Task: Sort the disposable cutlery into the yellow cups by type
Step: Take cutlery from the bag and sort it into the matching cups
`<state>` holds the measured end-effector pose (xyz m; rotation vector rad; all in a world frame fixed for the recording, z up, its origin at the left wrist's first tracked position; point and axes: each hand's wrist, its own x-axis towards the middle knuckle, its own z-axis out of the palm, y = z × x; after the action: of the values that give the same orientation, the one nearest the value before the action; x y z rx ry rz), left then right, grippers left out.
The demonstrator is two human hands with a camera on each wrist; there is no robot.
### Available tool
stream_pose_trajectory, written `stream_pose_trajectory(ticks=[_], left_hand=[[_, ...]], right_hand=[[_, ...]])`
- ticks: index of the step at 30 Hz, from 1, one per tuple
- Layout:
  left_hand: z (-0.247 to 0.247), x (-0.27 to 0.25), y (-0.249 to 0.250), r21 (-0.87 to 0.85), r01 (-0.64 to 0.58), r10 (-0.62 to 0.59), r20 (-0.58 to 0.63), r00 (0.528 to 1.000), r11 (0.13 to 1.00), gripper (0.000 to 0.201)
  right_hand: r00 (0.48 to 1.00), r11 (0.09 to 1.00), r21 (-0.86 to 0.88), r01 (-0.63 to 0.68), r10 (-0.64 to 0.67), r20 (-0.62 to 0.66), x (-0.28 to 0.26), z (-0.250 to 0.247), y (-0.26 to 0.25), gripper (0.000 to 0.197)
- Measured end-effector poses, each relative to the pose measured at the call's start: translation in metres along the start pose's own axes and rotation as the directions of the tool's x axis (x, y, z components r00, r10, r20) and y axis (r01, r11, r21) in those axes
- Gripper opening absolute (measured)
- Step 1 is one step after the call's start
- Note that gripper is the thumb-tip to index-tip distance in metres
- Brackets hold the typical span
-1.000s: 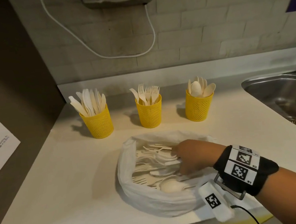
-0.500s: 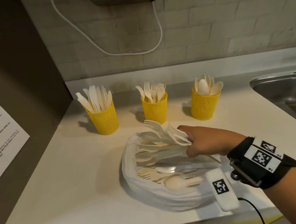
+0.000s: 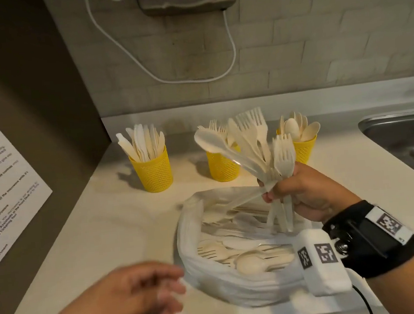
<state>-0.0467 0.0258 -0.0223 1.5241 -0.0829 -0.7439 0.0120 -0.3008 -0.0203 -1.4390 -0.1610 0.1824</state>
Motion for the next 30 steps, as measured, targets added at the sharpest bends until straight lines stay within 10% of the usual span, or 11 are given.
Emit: stream_pose_trajectory(ticks=[6,12,18,30], left_hand=[[0.061,0.081,0.030,-0.268,0.040,-0.025,0.058,0.998,0.962,0.075],[0.078,0.129,0.047,-0.633,-0.267,0.167,-0.214,0.962,0.727,0.035],[0.106,0.147,0.059,-0.421,-0.502,0.395,-0.319,0.862,0.756,0.060],[0.116,0.161,0.037,-0.129,-0.487,0.449,-0.244,0.860,0.864,0.016]], right_hand=[[0.997,0.954,0.295,0.049,-0.030,-0.069,0.007,0.011,0.006,0.024],[1.000,0.984,0.173,0.031,-0.030,-0.005,0.004,0.020,0.021,0.030],[0.998,0.998,-0.051,0.046,-0.048,-0.033,0.012,0.031,0.030,0.065],[0.956,0.926,-0.315,0.208,-0.260,-0.134,0.011,0.041,0.046,0.061]])
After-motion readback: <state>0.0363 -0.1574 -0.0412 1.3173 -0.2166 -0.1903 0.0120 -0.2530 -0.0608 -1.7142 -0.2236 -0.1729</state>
